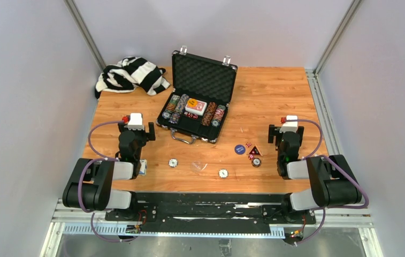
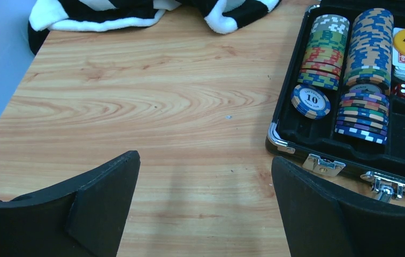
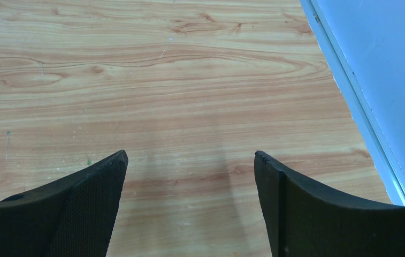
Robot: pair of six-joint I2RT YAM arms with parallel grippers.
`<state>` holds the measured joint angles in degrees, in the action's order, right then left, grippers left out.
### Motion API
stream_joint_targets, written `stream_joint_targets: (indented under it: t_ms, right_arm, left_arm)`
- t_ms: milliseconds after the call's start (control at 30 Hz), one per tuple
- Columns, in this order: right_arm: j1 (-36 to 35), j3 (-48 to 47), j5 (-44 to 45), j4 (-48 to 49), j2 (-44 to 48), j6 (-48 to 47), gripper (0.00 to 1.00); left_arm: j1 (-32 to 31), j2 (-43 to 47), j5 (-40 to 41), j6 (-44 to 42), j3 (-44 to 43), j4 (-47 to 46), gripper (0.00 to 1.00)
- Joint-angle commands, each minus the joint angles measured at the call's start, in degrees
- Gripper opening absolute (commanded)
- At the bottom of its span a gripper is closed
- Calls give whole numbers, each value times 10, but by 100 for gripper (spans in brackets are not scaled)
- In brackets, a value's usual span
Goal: Pack up texas hold em set
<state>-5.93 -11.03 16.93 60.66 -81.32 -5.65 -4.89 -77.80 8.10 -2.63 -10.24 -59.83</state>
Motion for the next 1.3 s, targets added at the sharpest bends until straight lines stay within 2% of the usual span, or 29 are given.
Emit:
stream_joint_targets:
  t_ms: [0,400,533,600,667,733,800,833,900,933,1000,1033,1100,1167,1267]
  right_arm:
    - [7,-6,-2,19,-2,-7,87]
    - [7,-6,-1,19,-2,-7,87]
    - [7,-8,-2,16,-4,-6,87]
    - [14,-13,-11,7,-3,0,87]
    - [14,-6,-14,18,2,-3,87]
    - [-2,-3,3,7,34,-19,87]
    - [-26,-27,19,-99,110,-39,87]
    - [-38,-49,5,-165,154,-40,87]
    - [-41,-93,-42,-277,233,40,87]
    - [-42,-117,-73,-322,260,91,87]
    - [-43,-171,-127,-410,282,202,87]
    - [-50,-203,-149,-454,278,230,87]
    - [-80,-259,-157,-518,247,227,87]
    - [-96,-312,-193,-556,197,235,87]
    - [-108,-364,-250,-565,117,264,76]
  left_arm:
    - [3,-2,-1,-8,-9,-12,98]
    - [3,-3,-4,-9,-12,-7,98]
    - [4,1,21,1,-14,-4,98]
    - [3,36,56,13,-34,62,98]
    - [3,96,43,8,-71,172,98]
    - [-1,167,22,15,-70,195,98]
    - [-11,248,32,34,-59,197,98]
    - [-18,305,68,86,-61,213,98]
    - [-23,362,118,168,-118,367,98]
    - [-24,371,117,173,-162,439,98]
    - [-32,370,84,151,-210,477,98]
    - [-36,366,68,153,-217,477,98]
    - [-40,343,56,156,-228,475,98]
    - [-40,297,77,154,-238,460,98]
    - [-36,189,108,156,-295,481,98]
